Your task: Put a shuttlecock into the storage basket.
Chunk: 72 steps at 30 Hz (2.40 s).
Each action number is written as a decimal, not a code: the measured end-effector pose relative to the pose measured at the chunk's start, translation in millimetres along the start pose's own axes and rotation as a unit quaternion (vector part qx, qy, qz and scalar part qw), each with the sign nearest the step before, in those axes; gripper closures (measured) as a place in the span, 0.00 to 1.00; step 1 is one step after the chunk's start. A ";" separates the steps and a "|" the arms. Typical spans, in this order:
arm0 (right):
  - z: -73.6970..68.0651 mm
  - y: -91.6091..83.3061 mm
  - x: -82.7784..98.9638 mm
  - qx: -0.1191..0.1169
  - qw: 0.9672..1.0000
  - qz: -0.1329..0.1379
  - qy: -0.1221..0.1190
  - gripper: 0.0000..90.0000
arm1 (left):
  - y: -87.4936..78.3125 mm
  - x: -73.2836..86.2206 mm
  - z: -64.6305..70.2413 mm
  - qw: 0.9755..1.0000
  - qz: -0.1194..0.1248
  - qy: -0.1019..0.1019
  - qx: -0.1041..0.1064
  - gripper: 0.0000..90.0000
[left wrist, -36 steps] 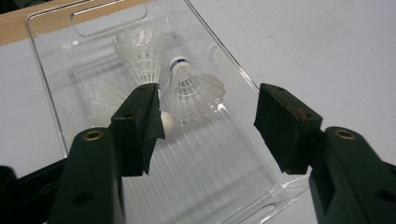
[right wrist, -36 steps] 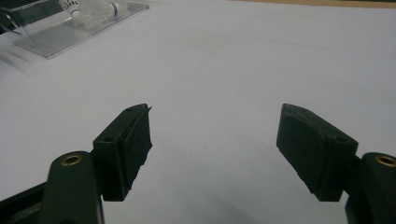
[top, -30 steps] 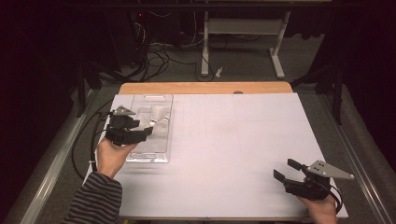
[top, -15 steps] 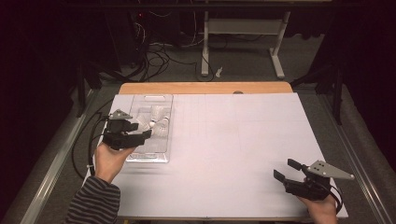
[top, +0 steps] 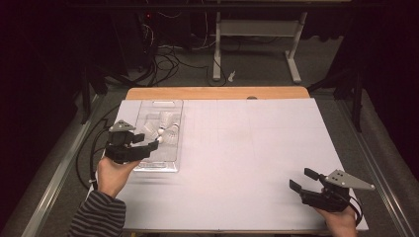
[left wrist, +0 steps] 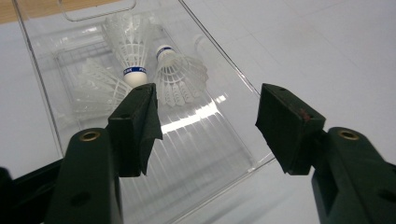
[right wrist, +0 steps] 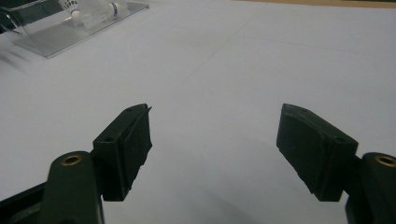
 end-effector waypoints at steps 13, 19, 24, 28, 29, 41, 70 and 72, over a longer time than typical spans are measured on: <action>-0.2 0.0 0.1 0.000 1.000 0.000 0.001 0.30 | -5.9 5.8 1.2 1.000 0.008 -0.002 0.002 0.44; -0.3 0.1 0.1 0.000 1.000 0.000 0.001 0.30 | -9.4 8.7 1.1 1.000 0.013 -0.005 0.003 0.44; -0.1 0.0 0.0 0.000 1.000 0.000 0.000 0.30 | -12.0 11.2 0.1 1.000 0.017 -0.008 0.002 0.43; 0.0 -0.1 0.0 0.000 1.000 0.000 0.001 0.30 | -13.6 13.6 -0.3 1.000 0.019 -0.011 0.002 0.43; 0.0 -0.1 0.0 0.000 1.000 0.000 0.002 0.30 | -14.1 14.0 -0.4 1.000 0.020 -0.010 0.002 0.43; -0.2 0.2 0.3 0.000 1.000 -0.001 0.002 0.30 | -19.6 21.9 -1.8 1.000 0.027 -0.013 -0.001 0.42; -0.6 0.1 0.3 0.000 1.000 -0.001 0.002 0.30 | -27.5 38.2 1.5 0.998 0.052 -0.021 0.012 0.42; -0.6 0.3 0.4 -0.001 1.000 -0.001 0.001 0.30 | -28.1 39.6 0.9 0.998 0.054 -0.020 0.012 0.42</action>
Point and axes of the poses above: each handheld gripper's, and its own axes: y roughly forward along the jaws, x roughly out of its underside, z roughly to its right, the point moved 10 cm from there along y, roughly forward along the jaws, and after that the axes turned 5 degrees about z, right-handed, at the moved point
